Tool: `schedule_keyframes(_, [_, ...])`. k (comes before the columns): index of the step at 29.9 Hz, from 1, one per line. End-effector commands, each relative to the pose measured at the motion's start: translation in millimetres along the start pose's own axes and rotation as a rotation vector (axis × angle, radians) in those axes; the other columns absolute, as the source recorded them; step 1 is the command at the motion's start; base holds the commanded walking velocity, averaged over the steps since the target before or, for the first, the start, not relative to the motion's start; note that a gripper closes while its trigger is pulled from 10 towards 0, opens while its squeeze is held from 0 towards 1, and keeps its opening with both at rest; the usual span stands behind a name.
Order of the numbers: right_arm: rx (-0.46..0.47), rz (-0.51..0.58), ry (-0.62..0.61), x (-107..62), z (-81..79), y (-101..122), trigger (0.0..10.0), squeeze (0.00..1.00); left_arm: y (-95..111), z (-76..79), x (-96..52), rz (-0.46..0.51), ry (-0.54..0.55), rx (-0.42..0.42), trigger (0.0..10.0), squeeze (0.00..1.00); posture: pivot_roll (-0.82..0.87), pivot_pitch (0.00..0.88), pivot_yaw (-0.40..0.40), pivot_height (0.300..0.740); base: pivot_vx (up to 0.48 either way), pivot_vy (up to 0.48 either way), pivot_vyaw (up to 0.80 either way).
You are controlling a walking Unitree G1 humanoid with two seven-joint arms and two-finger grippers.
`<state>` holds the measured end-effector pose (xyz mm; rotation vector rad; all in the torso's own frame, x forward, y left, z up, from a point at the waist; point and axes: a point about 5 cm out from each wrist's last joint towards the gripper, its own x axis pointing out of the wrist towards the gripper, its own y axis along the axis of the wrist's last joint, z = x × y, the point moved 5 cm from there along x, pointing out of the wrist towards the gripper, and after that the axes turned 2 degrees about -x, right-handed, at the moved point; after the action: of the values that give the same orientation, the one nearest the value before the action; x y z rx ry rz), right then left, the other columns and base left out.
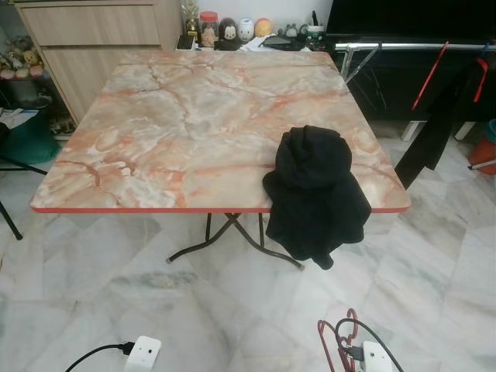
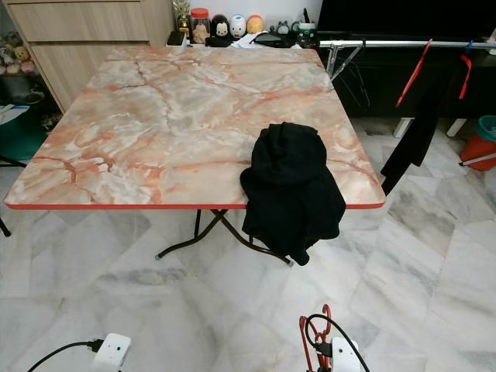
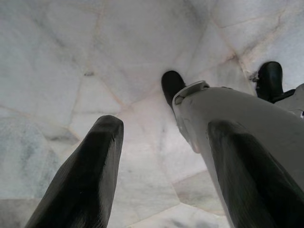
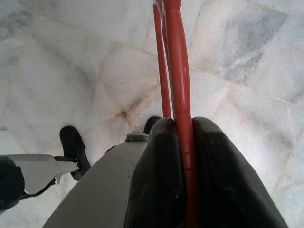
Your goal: Hang hanger
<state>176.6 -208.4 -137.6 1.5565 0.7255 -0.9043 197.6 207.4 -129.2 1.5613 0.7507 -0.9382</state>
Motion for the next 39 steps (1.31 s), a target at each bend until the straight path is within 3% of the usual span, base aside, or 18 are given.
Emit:
schedule_keyframes(1, [0.017,0.015,-0.008,0.0,0.7,2.0,10.0,0.0,-9.2,1.4,-0.6,-0.026,-0.001,0.005,10.0,0.0,0.04,0.033,-0.032,0.74,0.0,0.0,0.0])
schedule_keyframes(7, [0.021,0.024,-0.003,1.0,-3.0,5.2,10.0,0.0,-9.2,5.1,0.0,-0.025,-0.005,0.004,10.0,0.0,0.03,0.037,-0.031,0.74,0.0,-0.254,0.0])
schedule_keyframes(12, [0.069,0.018,-0.039,0.1,2.9,1.8,10.0,0.0,-12.8,10.3,0.3,-0.033,-0.013,-0.005,10.0,0.0,0.02,0.038,-0.036,0.74,0.0,-0.293,0.0])
schedule_keyframes(39, [0.065,0.003,-0.029,-1.3,4.1,-5.9,10.0,0.0,-11.0,20.2,1.5,-0.026,-0.043,0.011,10.0,0.0,0.03,0.048,-0.037,0.74,0.0,-0.299,0.0])
